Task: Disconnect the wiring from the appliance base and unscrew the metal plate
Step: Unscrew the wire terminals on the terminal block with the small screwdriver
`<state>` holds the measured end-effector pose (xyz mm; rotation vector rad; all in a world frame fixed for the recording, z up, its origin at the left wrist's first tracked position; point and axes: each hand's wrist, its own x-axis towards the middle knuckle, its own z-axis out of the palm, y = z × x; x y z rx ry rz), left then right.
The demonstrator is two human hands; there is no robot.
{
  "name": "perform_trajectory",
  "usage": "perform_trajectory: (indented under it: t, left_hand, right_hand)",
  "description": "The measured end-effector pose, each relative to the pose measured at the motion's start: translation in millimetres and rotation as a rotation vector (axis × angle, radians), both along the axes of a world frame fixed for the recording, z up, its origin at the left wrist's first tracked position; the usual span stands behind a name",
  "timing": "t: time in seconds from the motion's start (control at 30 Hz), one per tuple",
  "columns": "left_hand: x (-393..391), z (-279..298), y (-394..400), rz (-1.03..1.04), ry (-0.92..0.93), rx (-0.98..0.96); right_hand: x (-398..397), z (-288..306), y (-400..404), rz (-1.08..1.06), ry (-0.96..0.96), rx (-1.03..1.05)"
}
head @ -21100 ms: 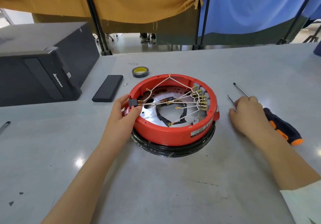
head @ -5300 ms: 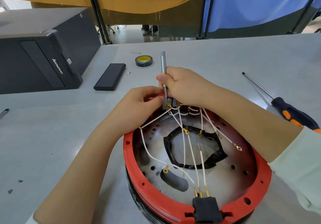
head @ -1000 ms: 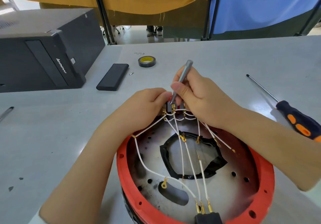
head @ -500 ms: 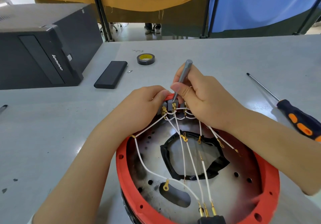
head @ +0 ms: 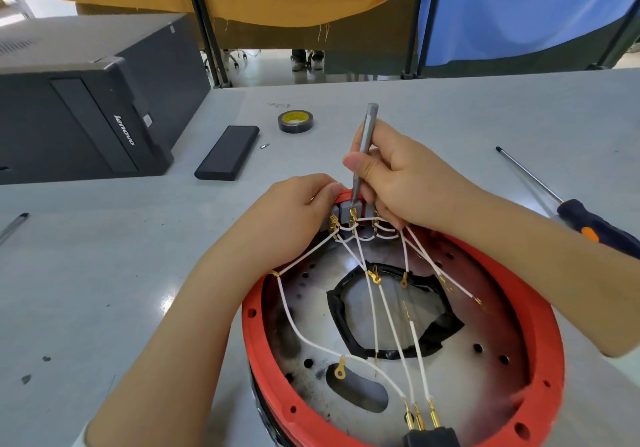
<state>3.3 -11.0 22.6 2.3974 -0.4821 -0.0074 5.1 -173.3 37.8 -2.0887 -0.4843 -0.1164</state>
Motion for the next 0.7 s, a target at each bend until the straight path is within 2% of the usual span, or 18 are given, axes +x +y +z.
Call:
perform_trajectory:
  t: [0.07, 0.27, 0.47, 0.57, 0.7]
  left_hand:
    - [0.5, -0.5, 0.1, -0.002, 0.003, -0.001]
    - [1.0, -1.5, 1.3, -0.005, 0.002, -0.006]
    - [1.0, -2.3, 1.2, -0.01, -0.008, -0.021]
    - [1.2, -2.6, 1.1, -0.014, -0.009, -0.025]
    - [-0.2, -1.9, 0.8, -0.013, -0.007, -0.021]
  right_hand:
    - [2.1, -1.2, 0.4, -0.02, 0.008, 0.013]
    - [-9.1, -10.9, -5.6, 0.013, -0.143, 0.089]
    - [-10.1, -8.8, -3.1, 0.013, -0.249, -0.073]
    - [-7.4, -7.4, -1.6, -0.011, -0.215, -0.077]
    - [2.6, -3.8, -0.2, -0.058, -0.03, 0.009]
